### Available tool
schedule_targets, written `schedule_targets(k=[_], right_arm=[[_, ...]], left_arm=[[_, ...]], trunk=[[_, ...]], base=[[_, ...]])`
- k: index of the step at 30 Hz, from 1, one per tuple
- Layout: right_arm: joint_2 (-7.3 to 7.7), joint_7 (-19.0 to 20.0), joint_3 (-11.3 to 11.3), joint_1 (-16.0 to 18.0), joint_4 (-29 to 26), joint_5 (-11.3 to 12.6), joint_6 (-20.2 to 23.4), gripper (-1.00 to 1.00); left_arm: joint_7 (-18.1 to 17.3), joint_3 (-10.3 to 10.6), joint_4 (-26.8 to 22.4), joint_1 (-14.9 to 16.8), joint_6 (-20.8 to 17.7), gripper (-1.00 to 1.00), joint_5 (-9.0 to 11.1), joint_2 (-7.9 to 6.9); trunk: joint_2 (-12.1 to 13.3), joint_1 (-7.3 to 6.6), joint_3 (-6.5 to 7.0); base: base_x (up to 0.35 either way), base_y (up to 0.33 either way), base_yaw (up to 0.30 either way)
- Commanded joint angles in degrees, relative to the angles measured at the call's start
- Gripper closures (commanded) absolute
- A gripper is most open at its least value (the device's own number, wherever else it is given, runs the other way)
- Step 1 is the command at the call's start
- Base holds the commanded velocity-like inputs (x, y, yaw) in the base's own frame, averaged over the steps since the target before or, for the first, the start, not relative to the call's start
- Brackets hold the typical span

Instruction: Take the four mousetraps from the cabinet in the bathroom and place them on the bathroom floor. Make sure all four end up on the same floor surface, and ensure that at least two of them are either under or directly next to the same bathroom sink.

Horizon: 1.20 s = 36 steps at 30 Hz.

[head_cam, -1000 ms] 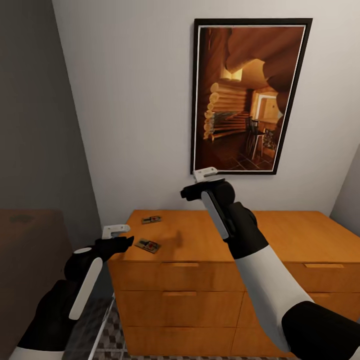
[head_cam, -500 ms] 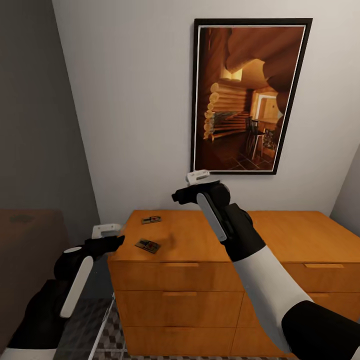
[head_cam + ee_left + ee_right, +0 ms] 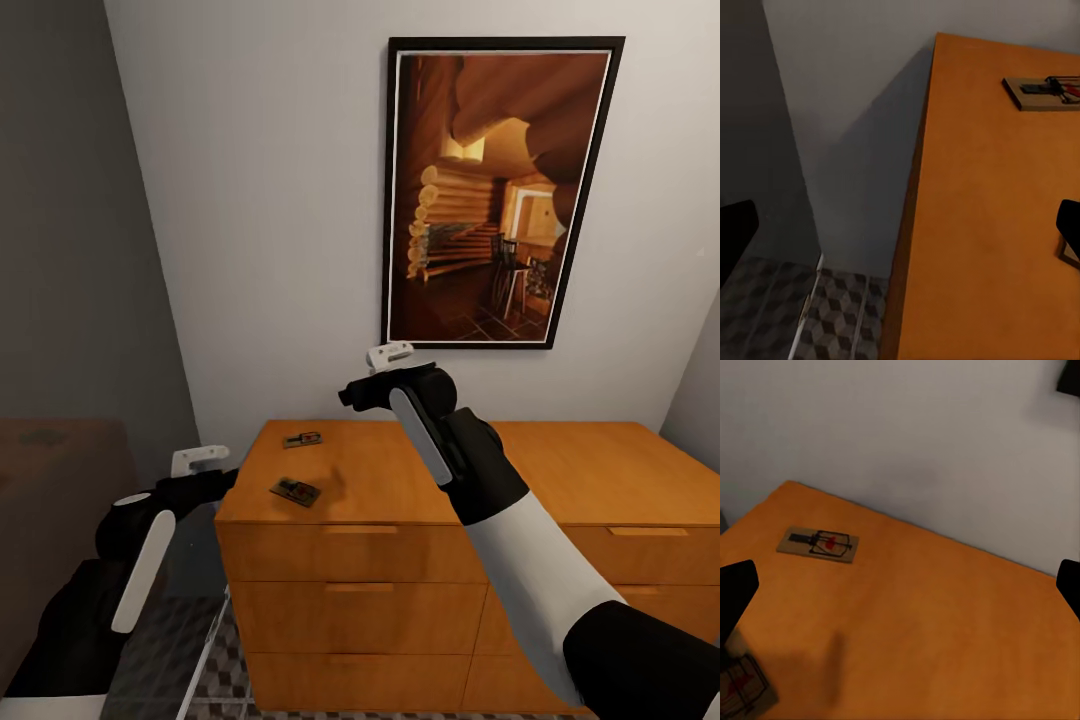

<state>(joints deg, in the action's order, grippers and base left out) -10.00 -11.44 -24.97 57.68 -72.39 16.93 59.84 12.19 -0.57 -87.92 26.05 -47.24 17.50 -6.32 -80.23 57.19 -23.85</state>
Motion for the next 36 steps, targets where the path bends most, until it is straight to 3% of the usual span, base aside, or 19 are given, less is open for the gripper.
schedule_targets(k=[1, 12, 26, 36], right_arm=[[0.00, -0.6, -0.1, 0.1, 0.0, 0.6, 0.2, -1.00], [0.00, -0.4, -0.1, 0.1, 0.1, 1.5, 0.2, -1.00], [0.50, 0.3, -0.7, 0.1, 0.8, 8.0, 0.2, -1.00], [0.67, 0.3, -0.9, 0.1, 0.8, 8.5, 0.2, -1.00]], left_arm=[[0.5, 0.0, -0.1, 0.0, -0.2, -1.00, 0.6, 0.00], [0.5, -0.1, -0.1, 0.1, -0.2, -1.00, 0.6, 0.10], [0.5, -0.1, -0.1, 0.1, -0.2, -1.00, 0.6, 0.16], [0.5, -0.1, -0.1, 0.0, -0.2, -1.00, 0.7, 0.29]], trunk=[[0.0, 0.00, -0.07], [0.0, 0.00, -0.07], [0.0, 0.00, -0.07], [0.0, 0.00, -0.07]], base=[[0.000, 0.000, 0.000], [0.000, 0.000, 0.000], [0.000, 0.000, 0.000], [0.000, 0.000, 0.000]])
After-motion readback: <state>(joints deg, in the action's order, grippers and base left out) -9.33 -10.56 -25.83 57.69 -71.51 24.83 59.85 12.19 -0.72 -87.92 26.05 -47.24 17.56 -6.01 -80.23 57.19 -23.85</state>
